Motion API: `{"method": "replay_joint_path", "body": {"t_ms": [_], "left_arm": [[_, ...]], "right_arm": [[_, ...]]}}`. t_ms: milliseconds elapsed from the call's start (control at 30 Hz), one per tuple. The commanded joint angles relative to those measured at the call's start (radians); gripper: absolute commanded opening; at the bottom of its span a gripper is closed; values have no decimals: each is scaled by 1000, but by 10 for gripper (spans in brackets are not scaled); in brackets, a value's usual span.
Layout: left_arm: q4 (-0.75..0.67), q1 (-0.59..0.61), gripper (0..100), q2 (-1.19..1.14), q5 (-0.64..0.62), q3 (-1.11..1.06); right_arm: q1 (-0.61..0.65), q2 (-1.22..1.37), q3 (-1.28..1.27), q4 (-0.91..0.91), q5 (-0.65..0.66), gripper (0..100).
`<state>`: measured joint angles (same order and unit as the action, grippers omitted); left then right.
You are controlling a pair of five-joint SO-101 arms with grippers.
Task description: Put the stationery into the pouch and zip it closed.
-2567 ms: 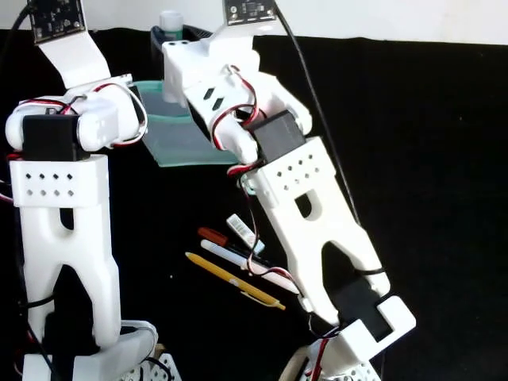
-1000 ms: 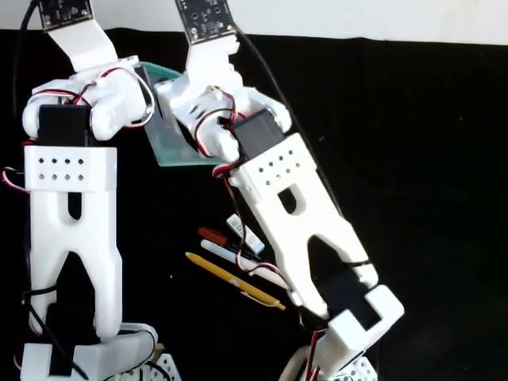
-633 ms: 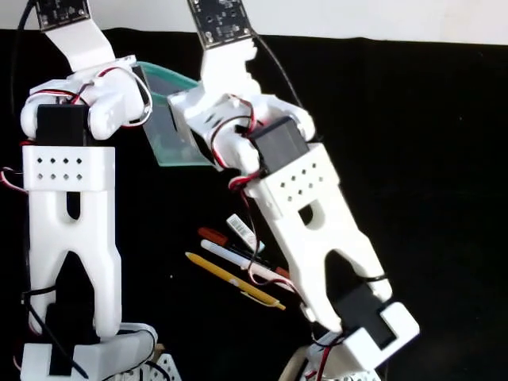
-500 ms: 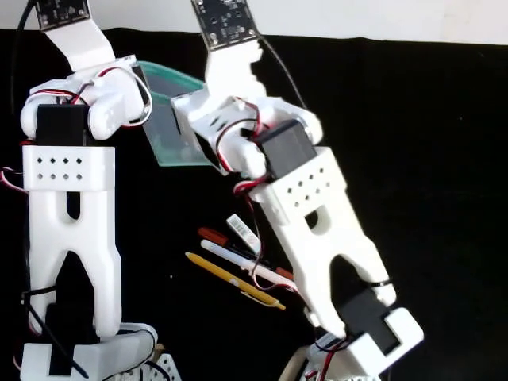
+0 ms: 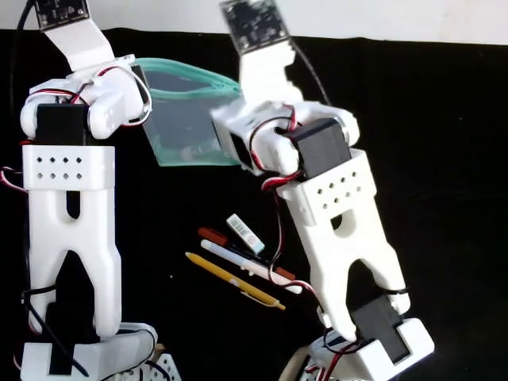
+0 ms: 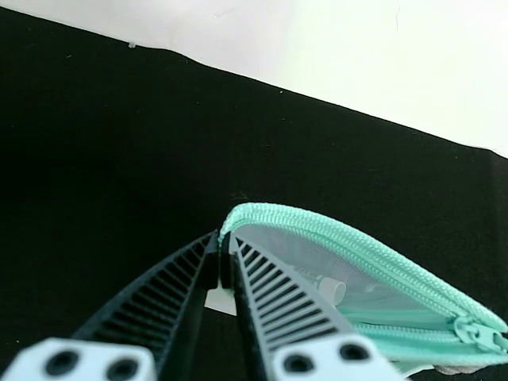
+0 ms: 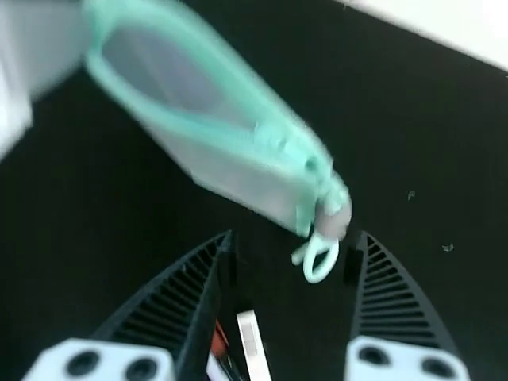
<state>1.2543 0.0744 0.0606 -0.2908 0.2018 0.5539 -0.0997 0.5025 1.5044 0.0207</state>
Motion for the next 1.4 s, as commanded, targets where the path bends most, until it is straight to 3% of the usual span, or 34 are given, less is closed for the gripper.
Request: {"method": "replay_joint_path", "body": {"t_ms": [0,133,467,933,1367], "left_arm": [[0,-4,6,-45,5,-4],[0,-4,6,-45,5,-4],[0,-4,6,-47,5,-4],[0,-1,6,-47,5,-4],[0,-1,6,-47,5,-4]], "right_arm": [[39,-39,16,73,66,220],[61,-38,-12,131,112,220],[71,-48,-403,77,130,220],[154,-50,-590,56,137,220],[151,-38,-846,-283,338,220]]}}
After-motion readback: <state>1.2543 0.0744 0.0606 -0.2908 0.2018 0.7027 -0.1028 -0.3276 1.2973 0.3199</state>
